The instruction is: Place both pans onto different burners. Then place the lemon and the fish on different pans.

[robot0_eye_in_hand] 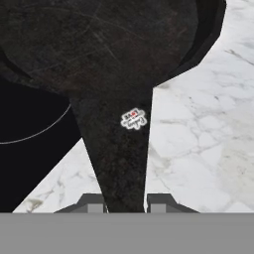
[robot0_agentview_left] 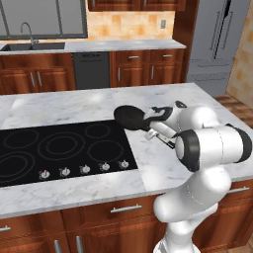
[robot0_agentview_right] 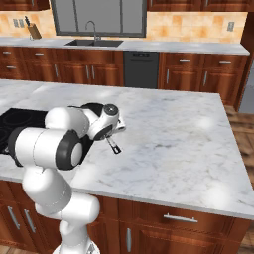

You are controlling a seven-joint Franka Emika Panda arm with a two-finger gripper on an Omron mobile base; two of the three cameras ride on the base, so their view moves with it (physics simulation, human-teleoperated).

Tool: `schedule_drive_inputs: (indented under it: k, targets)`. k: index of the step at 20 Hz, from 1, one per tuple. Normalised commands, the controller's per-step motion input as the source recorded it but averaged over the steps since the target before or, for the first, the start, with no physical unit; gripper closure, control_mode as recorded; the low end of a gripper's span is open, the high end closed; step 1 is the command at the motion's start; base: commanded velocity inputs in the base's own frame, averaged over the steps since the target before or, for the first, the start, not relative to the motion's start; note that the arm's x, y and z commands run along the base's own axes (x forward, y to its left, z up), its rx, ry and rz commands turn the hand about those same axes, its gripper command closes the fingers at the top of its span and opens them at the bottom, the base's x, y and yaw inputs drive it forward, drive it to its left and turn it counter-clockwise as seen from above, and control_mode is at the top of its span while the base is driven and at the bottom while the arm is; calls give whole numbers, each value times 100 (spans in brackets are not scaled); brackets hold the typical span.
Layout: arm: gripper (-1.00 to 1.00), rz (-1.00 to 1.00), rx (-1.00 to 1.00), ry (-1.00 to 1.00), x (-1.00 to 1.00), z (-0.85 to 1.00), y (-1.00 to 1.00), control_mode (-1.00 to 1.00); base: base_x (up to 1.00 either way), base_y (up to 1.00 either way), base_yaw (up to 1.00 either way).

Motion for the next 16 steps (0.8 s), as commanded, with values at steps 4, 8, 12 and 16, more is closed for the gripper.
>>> schedule_drive_inputs:
  k: [4, 8, 12, 16]
  targets:
    - [100, 2, 0, 1, -11, 20, 0, -100, 0, 0, 0]
    - [100, 1, 0, 4, -1, 12, 0, -100, 0, 0, 0]
    - [100, 1, 0, 8, 0, 0, 0, -100, 0, 0, 0]
    - [100, 4, 0, 5, -12, 0, 0, -100, 0, 0, 0]
